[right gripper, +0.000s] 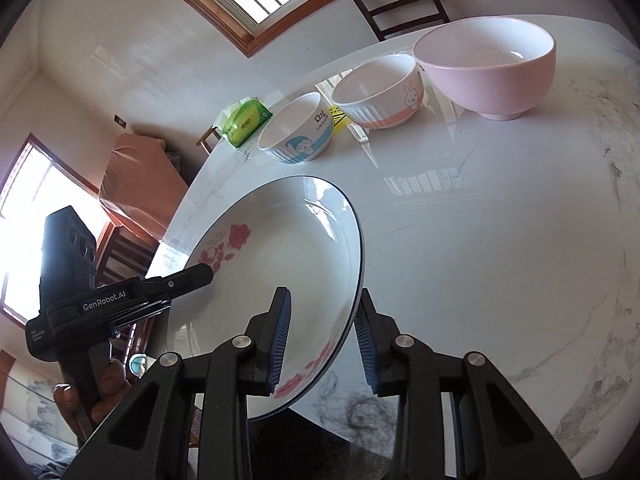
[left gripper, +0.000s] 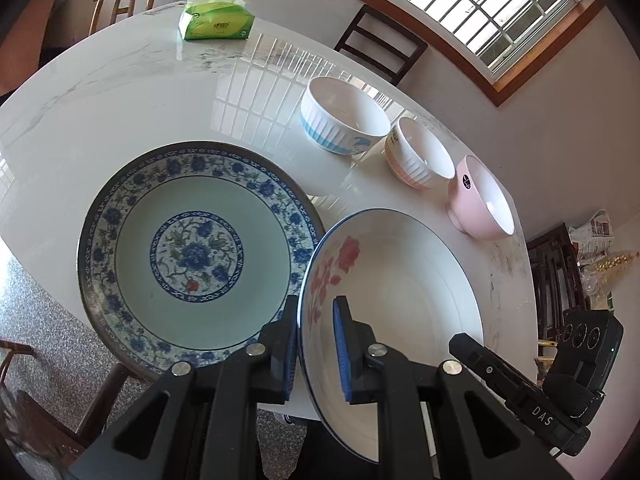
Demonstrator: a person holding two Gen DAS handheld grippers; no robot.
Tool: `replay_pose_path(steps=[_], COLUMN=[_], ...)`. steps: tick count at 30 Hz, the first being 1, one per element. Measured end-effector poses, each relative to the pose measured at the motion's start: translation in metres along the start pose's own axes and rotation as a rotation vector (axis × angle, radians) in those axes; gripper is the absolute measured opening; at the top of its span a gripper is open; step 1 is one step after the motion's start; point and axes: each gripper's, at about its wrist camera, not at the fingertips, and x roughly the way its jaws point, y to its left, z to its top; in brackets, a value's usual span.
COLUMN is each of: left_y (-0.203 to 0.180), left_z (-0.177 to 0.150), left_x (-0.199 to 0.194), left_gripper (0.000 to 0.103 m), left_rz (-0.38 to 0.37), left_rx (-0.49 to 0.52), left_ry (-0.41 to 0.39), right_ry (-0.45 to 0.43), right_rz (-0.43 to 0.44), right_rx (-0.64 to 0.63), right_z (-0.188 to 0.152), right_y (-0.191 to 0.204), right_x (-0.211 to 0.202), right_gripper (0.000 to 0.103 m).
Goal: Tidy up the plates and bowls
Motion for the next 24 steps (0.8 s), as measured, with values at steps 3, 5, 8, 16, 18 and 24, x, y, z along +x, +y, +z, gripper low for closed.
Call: replay_pose_path(steps=[3, 5, 8, 16, 18, 24], left_y=[0.019, 0.031, 0.045, 0.071, 0.074, 0.084], left_z=[-0.001, -0.001, 0.001, 0.008, 0.011, 0.016], left_x=[-0.009, -0.016, -0.021, -0.029, -0.030, -0.028], left_gripper=[0.017, 0.017, 0.017, 0.017, 0.017, 0.017], left_rz=[0.017, 0.028, 0.039, 0.070, 0.084, 0.119], left_rx=[-0.032, -0.049, -0.077, -0.109, -0.109, -0.108], left_ry=[-0.010, -0.020, -0.033, -0.067, -0.077, -0.098], right_ry=[0.028, 0.044, 0.064, 0.099, 0.105, 0.121], right_rz=[0.018, 0.024, 0.029, 0.034, 0.034, 0.027], right_rx=[-0.030, -0.051, -0.084, -0.148, -0.158, -0.187], right_z=[-0.001, -0.001, 0.000, 0.002, 0.003, 0.003], right_y=[0.017, 0.028, 0.044, 0.077, 0.083, 0.094], right_x=[0.013, 0.022, 0.036, 0.064, 0.070, 0.085], right_gripper=[0.032, 0.032, 0.032, 0.032, 0.032, 0.032])
